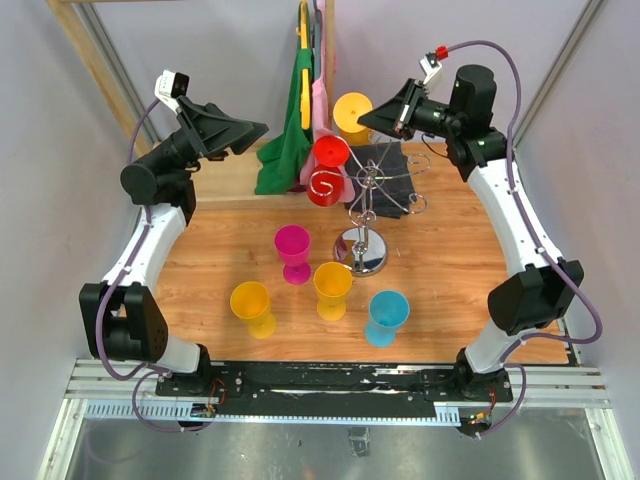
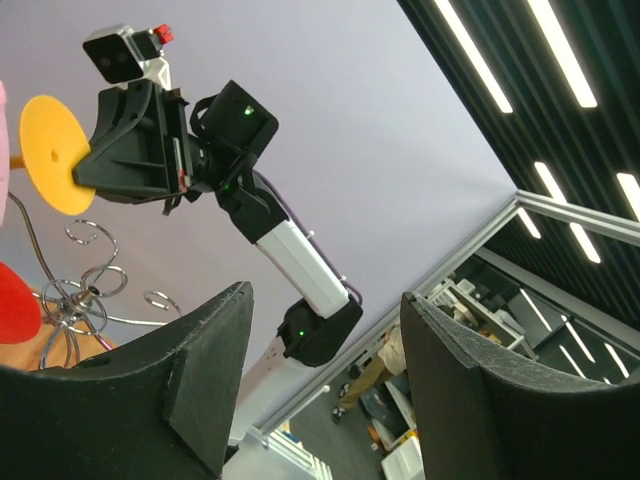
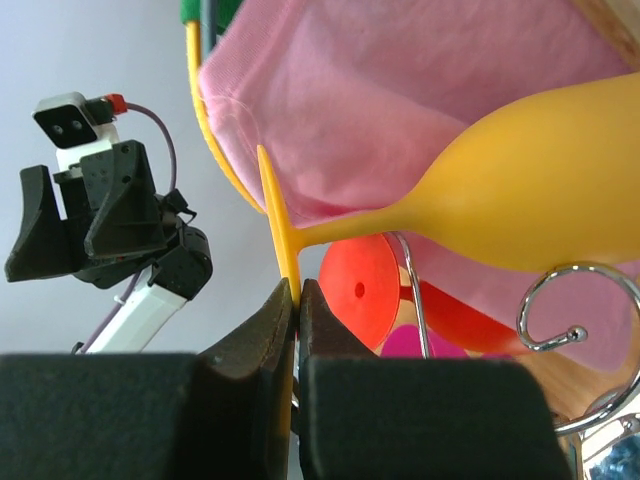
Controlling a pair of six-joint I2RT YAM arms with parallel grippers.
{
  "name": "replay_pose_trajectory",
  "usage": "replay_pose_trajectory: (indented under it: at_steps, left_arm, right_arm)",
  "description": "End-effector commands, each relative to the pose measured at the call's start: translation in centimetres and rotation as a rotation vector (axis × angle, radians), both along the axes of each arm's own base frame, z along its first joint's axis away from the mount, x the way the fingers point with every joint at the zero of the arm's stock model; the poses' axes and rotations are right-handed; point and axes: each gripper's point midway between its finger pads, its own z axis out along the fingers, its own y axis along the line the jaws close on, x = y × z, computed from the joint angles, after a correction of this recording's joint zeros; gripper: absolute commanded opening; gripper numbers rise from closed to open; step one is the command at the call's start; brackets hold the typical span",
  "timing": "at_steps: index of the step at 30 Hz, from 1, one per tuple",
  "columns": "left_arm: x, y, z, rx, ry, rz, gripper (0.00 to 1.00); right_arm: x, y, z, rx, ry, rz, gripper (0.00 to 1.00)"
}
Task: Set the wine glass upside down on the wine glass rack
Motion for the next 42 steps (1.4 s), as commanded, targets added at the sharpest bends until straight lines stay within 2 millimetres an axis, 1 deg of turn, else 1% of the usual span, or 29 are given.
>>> replay_pose_trajectory:
  at_steps: [1, 8, 16, 24, 26, 33, 42]
  left_arm:
    - [-1.3, 0.0, 0.3, 0.021, -0.050, 0.010, 0.65]
    - [-1.3, 0.0, 0.3, 0.020, -0.046, 0.011, 0.65]
    - [-1.3, 0.0, 0.3, 0.025, -0.043, 0.015, 0.65]
    - [-1.4, 0.0, 0.3, 0.024, -0.044, 0.017, 0.65]
    - [-1.4, 0.1, 0.3, 0.023, -0.043, 0.017, 0.65]
    - [-1.4, 0.0, 0.2, 0.024, -0.040, 0.016, 0.65]
    - [-1.3, 0.0, 0.2, 0.025, -0.038, 0.018, 0.65]
  right_arm:
    - [-1.4, 0.5, -1.2, -0.012, 0.030, 0.041, 0.01]
    - [-1.8, 0.4, -2.1, -0.019, 0.055, 0.042, 0.01]
    - [-2.6, 0.0, -1.5, -0.029, 0.050, 0.036, 0.01]
    - [-3.0, -1.6, -1.6, -0.039, 0.083, 0.001, 0.01]
    - [-3.1, -1.7, -1.7, -0.036, 0.092, 0.001, 0.01]
    - [-2.9, -2.3, -2.7, -0.042, 0.122, -0.016, 0.01]
    - [-2.6, -4.4, -3.0, -0.040, 0.142, -0.060, 0.01]
